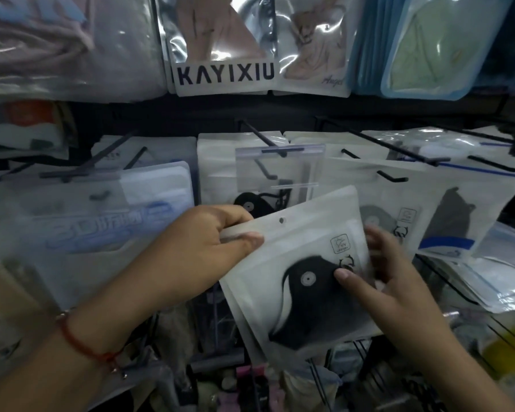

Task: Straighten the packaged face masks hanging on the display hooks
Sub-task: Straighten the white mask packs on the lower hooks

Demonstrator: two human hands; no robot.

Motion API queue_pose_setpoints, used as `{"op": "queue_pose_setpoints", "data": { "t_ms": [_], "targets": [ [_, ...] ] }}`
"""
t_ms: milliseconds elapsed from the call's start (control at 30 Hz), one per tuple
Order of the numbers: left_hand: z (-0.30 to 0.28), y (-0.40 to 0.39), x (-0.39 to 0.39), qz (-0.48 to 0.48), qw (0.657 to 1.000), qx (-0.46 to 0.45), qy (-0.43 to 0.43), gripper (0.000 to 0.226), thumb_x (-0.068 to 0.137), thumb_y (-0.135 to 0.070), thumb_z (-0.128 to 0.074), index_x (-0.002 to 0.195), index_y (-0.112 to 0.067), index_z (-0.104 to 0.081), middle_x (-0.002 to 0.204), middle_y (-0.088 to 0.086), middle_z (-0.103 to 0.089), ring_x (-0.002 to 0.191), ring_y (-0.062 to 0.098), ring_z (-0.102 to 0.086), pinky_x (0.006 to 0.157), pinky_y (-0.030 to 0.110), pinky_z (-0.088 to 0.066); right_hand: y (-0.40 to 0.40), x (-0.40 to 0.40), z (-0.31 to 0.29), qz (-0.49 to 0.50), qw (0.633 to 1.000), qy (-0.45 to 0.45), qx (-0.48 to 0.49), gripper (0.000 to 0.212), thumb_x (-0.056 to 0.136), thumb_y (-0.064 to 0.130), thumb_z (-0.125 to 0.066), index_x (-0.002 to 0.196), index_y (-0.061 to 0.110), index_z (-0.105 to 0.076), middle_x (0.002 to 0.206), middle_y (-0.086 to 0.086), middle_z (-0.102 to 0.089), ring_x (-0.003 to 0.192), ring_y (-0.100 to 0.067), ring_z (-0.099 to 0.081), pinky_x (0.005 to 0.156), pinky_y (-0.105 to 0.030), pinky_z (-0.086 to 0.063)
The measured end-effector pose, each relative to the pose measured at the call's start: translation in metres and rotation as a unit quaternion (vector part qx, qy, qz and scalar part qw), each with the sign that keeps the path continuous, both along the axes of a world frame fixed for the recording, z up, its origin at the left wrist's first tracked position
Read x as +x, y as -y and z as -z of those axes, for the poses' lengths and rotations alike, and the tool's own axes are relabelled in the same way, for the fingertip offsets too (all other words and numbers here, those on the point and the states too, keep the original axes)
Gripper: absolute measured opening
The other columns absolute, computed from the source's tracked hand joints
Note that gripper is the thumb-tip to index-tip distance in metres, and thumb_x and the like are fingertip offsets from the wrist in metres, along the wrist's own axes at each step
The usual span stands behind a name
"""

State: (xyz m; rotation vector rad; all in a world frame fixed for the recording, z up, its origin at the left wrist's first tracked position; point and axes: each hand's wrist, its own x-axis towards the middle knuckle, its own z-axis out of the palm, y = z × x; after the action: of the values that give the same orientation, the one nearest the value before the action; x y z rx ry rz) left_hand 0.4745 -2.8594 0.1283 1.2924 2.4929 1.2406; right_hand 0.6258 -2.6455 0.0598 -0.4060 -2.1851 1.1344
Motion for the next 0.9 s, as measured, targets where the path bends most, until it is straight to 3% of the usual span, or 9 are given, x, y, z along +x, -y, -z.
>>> {"op": "queue_pose_setpoints", "data": {
  "t_ms": [100, 167, 233, 400, 500, 600, 700, 900],
  "targets": [
    [0.005, -0.01, 0.002, -0.003, 1.0, -0.003, 0.014, 0.018, 0.09, -0.045, -0.064, 0.081, -0.029, -0.065, 0.073, 0.002, -0.066, 0.064, 0.021, -0.064, 0.061, 0.037, -0.051, 0.002, 0.004, 0.002, 0.084, 0.963, -0.062, 0.25, 0.073, 0.086, 0.042, -0.068, 0.148, 0.034, -0.03, 0.148, 0.007, -0.033, 0.137, -0.014, -0.035, 0.101, -0.051, -0.046],
    [0.007, -0.017, 0.004, 0.01, 1.0, -0.009, 0.02, 0.02, 0.088, -0.046, -0.067, 0.08, -0.027, -0.064, 0.073, 0.002, -0.066, 0.064, 0.02, -0.064, 0.062, 0.039, -0.052, 0.004, 0.005, -0.002, 0.066, 0.917, -0.075, 0.386, 0.066, 0.091, 0.044, -0.059, 0.149, 0.025, -0.034, 0.153, -0.004, -0.032, 0.142, -0.023, -0.028, 0.111, -0.053, -0.034],
    [0.008, -0.023, 0.007, 0.027, 0.999, -0.013, 0.027, 0.022, 0.086, -0.046, -0.068, 0.079, -0.025, -0.064, 0.074, 0.002, -0.066, 0.066, 0.019, -0.064, 0.062, 0.04, -0.052, 0.004, 0.003, -0.007, 0.043, 0.889, -0.065, 0.452, 0.059, 0.092, 0.043, -0.056, 0.146, 0.021, -0.042, 0.152, -0.009, -0.037, 0.144, -0.029, -0.026, 0.115, -0.052, -0.026],
    [0.01, -0.041, 0.012, 0.049, 0.997, 0.005, 0.056, 0.017, 0.085, -0.042, -0.071, 0.08, -0.026, -0.065, 0.078, 0.001, -0.068, 0.069, 0.015, -0.064, 0.063, 0.033, -0.049, -0.006, 0.001, -0.009, 0.073, 0.88, -0.06, 0.466, 0.049, 0.089, 0.037, -0.062, 0.133, 0.016, -0.059, 0.13, -0.01, -0.055, 0.128, -0.03, -0.042, 0.11, -0.052, -0.033],
    [0.011, -0.051, 0.016, 0.064, 0.996, 0.008, 0.067, 0.023, 0.087, -0.042, -0.07, 0.079, -0.021, -0.063, 0.066, 0.002, -0.059, 0.056, 0.011, -0.054, 0.054, 0.021, -0.04, -0.013, 0.004, -0.011, 0.09, 0.881, -0.084, 0.457, 0.038, 0.086, 0.03, -0.068, 0.12, 0.014, -0.066, 0.109, -0.005, -0.062, 0.107, -0.026, -0.05, 0.101, -0.041, -0.036],
    [0.011, -0.061, 0.022, 0.065, 0.995, 0.012, 0.081, 0.029, 0.089, -0.04, -0.066, 0.075, -0.015, -0.063, 0.057, -0.005, -0.05, 0.051, 0.002, -0.046, 0.049, 0.014, -0.034, -0.021, 0.009, -0.014, 0.07, 0.885, -0.097, 0.449, 0.025, 0.087, 0.023, -0.069, 0.11, 0.015, -0.07, 0.1, -0.001, -0.065, 0.095, -0.022, -0.056, 0.089, -0.037, -0.042],
    [0.01, -0.072, 0.028, 0.052, 0.993, 0.017, 0.107, 0.03, 0.092, -0.037, -0.062, 0.078, -0.011, -0.064, 0.065, 0.009, -0.051, 0.058, 0.011, -0.047, 0.054, 0.021, -0.035, -0.03, 0.014, -0.017, 0.045, 0.893, -0.083, 0.441, 0.016, 0.088, 0.022, -0.067, 0.102, 0.017, -0.073, 0.097, 0.002, -0.065, 0.09, -0.02, -0.057, 0.081, -0.036, -0.045],
    [-0.002, -0.093, 0.038, 0.031, 0.995, 0.012, 0.098, 0.022, 0.09, -0.03, -0.057, 0.077, -0.015, -0.066, 0.064, 0.009, -0.053, 0.056, 0.023, -0.047, 0.058, 0.03, -0.038, -0.052, 0.031, -0.022, 0.047, 0.904, -0.049, 0.422, 0.007, 0.087, 0.022, -0.067, 0.093, 0.018, -0.069, 0.094, 0.006, -0.061, 0.087, -0.015, -0.052, 0.076, -0.034, -0.043]
  ]
}}
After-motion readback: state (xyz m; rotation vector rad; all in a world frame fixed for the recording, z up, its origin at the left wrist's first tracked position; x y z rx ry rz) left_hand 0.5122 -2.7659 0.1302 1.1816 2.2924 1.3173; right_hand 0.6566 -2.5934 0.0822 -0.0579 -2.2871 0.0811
